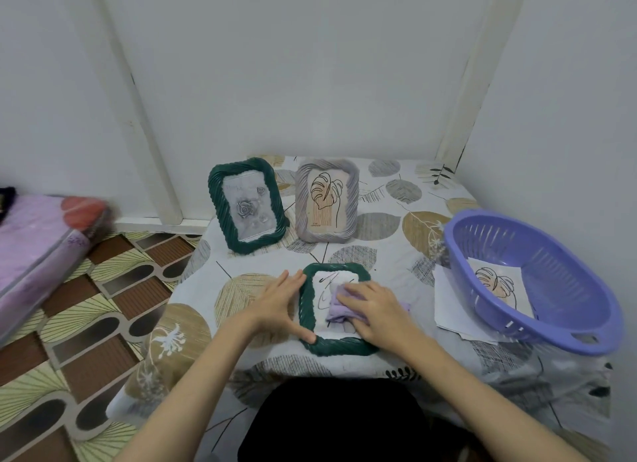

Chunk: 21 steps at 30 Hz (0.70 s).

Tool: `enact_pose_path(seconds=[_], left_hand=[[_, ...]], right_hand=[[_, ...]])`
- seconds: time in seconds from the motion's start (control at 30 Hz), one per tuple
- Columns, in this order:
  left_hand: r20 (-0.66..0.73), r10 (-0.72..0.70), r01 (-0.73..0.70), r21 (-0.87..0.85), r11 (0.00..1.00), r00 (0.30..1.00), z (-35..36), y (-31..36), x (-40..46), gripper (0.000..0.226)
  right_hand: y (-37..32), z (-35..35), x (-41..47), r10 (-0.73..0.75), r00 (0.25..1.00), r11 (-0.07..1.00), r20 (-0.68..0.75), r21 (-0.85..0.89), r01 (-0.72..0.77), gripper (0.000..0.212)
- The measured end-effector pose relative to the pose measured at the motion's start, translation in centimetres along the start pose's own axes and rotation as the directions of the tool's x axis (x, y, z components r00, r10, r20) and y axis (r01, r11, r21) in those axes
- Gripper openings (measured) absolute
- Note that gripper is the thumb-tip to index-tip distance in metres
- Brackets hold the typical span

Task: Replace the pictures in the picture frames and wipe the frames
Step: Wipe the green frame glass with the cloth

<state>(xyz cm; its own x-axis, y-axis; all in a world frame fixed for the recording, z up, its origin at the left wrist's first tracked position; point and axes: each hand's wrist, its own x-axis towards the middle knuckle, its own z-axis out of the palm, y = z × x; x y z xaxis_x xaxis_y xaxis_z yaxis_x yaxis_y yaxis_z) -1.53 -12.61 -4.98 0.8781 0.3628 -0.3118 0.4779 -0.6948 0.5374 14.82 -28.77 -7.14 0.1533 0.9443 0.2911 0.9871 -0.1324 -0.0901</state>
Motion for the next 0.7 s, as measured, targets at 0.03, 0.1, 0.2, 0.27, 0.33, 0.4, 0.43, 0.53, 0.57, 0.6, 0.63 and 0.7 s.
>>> enact_pose_path(seconds=[0.03, 0.1, 0.2, 0.27, 0.33, 0.4, 0.43, 0.53, 0.57, 0.6, 0.63, 0.7], left_hand=[[0.017, 0.003, -0.003, 0.026, 1.0, 1.0, 0.2, -0.1, 0.1, 0.137], [-0.004, 0.022, -0.022, 0.054, 0.998, 1.0, 0.5, -0.4, 0.5, 0.123], [-0.015, 0.038, -0.037, 0.057, 0.998, 0.999, 0.8, -1.0, 0.8, 0.12], [-0.028, 0.04, -0.038, 0.042, 0.998, 0.999, 1.0, -1.3, 0.9, 0.12], [-0.04, 0.055, -0.053, 0.053, 0.997, 0.998, 1.2, -1.5, 0.9, 0.12], [-0.044, 0.069, -0.067, 0.059, 0.996, 0.997, 1.4, -1.7, 0.8, 0.119], [-0.044, 0.073, -0.07, 0.061, 0.996, 0.996, 1.4, -1.8, 0.8, 0.118], [-0.051, 0.071, -0.068, 0.062, 0.996, 0.996, 1.3, -1.6, 0.7, 0.118], [-0.055, 0.071, -0.067, 0.061, 0.996, 0.996, 1.3, -1.6, 0.7, 0.118], [-0.06, 0.07, -0.066, 0.062, 0.996, 0.996, 1.4, -1.6, 0.7, 0.118], [-0.065, 0.071, -0.067, 0.065, 0.996, 0.995, 1.5, -1.6, 0.7, 0.118], [-0.072, 0.074, -0.069, 0.069, 0.995, 0.995, 1.5, -1.7, 0.7, 0.118]], right_hand=[[0.3, 0.2, 0.1, -0.016, 1.0, 1.0, 0.014, 0.026, 0.016, 0.046], [0.5, 0.8, 1.1, 0.024, 1.0, 1.0, 0.006, 0.012, -0.024, 0.054], [-0.8, 1.6, 4.4, 0.166, 0.986, 0.982, -0.014, 0.092, -0.164, 0.049], [-2.2, 2.4, 5.4, 0.154, 0.987, 0.973, -0.039, 0.178, -0.145, 0.047], [-2.7, 3.2, 4.5, 0.074, 0.995, 0.978, -0.068, 0.198, -0.06, 0.053], [-2.0, 3.3, 2.4, 0.012, 0.997, 0.986, -0.072, 0.17, 0.001, 0.057], [-1.4, 3.1, 1.9, 0.002, 0.996, 0.99, -0.092, 0.138, 0.01, 0.058], [-1.2, 2.2, 3.4, 0.162, 0.982, 0.983, -0.097, 0.1, -0.152, 0.054], [-1.6, 2.3, 4.5, 0.228, 0.969, 0.967, -0.092, 0.138, -0.214, 0.049], [-2.1, 2.6, 5.3, 0.271, 0.959, 0.947, -0.077, 0.2, -0.252, 0.046], [-2.7, 2.8, 5.7, 0.274, 0.959, 0.938, -0.067, 0.236, -0.252, 0.046], [-3.1, 3.3, 5.2, 0.185, 0.981, 0.956, -0.064, 0.242, -0.164, 0.051]])
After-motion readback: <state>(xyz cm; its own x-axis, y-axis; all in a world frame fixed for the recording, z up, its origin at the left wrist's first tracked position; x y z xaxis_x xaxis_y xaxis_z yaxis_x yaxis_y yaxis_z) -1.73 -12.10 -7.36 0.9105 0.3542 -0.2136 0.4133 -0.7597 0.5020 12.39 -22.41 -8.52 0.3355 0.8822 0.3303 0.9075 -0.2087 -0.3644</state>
